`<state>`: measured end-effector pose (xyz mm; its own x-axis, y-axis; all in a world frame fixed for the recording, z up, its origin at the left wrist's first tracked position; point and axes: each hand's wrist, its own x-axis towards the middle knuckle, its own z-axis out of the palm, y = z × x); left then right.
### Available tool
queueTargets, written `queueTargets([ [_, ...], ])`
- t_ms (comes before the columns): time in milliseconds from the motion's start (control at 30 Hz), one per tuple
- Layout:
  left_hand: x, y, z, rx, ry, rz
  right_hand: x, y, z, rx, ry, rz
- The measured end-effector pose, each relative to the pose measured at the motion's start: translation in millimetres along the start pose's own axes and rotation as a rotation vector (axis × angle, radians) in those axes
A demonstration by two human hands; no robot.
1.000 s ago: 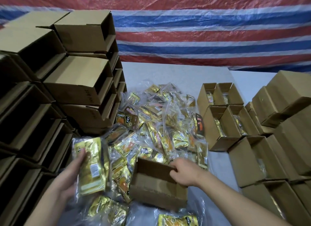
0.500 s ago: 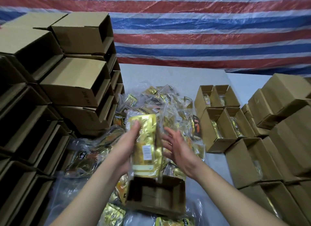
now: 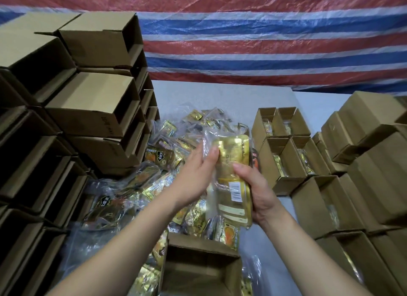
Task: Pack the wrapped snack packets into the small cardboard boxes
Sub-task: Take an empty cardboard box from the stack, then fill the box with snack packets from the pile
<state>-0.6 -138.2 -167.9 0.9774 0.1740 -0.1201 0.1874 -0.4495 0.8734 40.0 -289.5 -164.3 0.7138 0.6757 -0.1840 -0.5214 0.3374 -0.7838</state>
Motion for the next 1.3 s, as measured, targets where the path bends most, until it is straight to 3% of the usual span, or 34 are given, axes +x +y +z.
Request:
queueTargets([
  [67,-19,-26,-13,-0.077,-0.176,-0.042,-8,-5,-10,0.023,-0.042,0.0],
  [200,-73,-106,-23,0.293,-0.419,-0.083,-27,-10,-36,0.049,-0.095,0.134],
  [267,-92,-137,-16,0.392,-0.48,-0.13,-31,-8,-43,-0.074,-0.209,0.199],
  [333,-99,-154,-6,0.306,-0.457,-0.205,-31,0,-39,-0.306,-0.373,0.223],
  [433,-91,-160,3,0.114,-0.331,-0.281,-25,21,-26,-0.825,-0.522,0.283],
  [533,-80,-158,4,-0.038,-0.31,-0.338,-14,50,-20,-1.289,-0.653,0.3],
  [667,-74,-158,5,-0.043,-0.304,-0.302,-1,91,-25,-1.708,-0.801,0.315],
  [800,-79,-166,9,-0.085,-0.249,-0.294,13,124,-25,-1.669,-0.876,0.398],
  [1033,-80,-179,18,-0.049,-0.217,-0.287,13,178,-53,-1.819,-0.707,0.455],
  [1167,-82,-183,19,-0.087,-0.194,-0.273,12,176,-50,-1.374,-0.493,0.649],
  [1300,-82,-178,19,-0.12,-0.218,-0.265,12,151,-46,-1.361,-0.466,0.572],
])
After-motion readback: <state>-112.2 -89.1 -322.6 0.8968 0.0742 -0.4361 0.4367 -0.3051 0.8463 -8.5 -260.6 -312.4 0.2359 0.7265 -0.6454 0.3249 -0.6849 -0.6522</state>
